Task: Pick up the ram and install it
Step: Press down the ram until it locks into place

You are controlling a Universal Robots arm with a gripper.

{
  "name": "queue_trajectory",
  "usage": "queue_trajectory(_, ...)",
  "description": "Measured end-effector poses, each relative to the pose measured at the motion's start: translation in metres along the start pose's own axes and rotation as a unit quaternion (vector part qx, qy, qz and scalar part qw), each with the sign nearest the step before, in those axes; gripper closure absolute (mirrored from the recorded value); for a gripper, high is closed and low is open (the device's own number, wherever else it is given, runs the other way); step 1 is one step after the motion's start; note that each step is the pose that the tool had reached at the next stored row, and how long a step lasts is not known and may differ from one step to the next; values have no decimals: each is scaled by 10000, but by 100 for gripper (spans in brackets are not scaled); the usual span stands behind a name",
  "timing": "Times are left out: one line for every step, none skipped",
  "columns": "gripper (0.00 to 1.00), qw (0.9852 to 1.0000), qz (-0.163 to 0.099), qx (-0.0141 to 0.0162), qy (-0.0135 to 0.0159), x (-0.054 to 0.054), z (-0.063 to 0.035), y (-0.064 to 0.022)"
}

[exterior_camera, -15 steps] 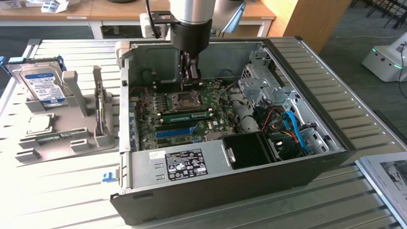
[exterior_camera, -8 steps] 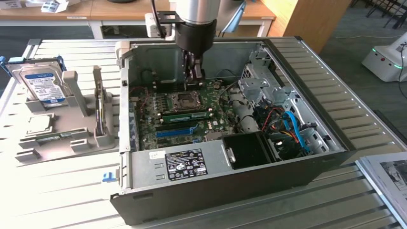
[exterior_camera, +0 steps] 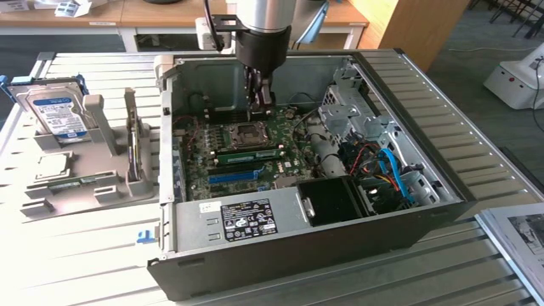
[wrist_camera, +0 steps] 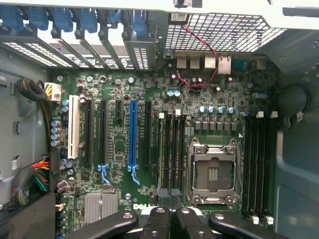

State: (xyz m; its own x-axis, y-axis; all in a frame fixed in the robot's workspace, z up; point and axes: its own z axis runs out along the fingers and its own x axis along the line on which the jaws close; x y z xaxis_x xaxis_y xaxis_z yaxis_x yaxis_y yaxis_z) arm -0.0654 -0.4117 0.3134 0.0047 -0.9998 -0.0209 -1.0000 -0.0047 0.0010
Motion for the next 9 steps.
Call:
queue_trajectory(90, 10000, 0, -2, 1, 0, -7, 0)
queue_trajectory(90, 10000, 0, -4, 1, 0, -16, 0)
queue_trajectory(90, 10000, 0, -7, 3, 0, -26, 0)
queue_trajectory(90, 10000, 0, -9, 3, -1, -38, 0)
queue_trajectory(90, 10000, 0, -11, 3, -1, -50, 0)
queue_trajectory(90, 10000, 0, -12, 3, -1, -60, 0)
queue_trajectory(90, 10000, 1, -13, 3, -1, -68, 0)
queue_trajectory(90, 10000, 0, -15, 3, -1, -77, 0)
queue_trajectory(90, 10000, 0, -17, 3, -1, -88, 0)
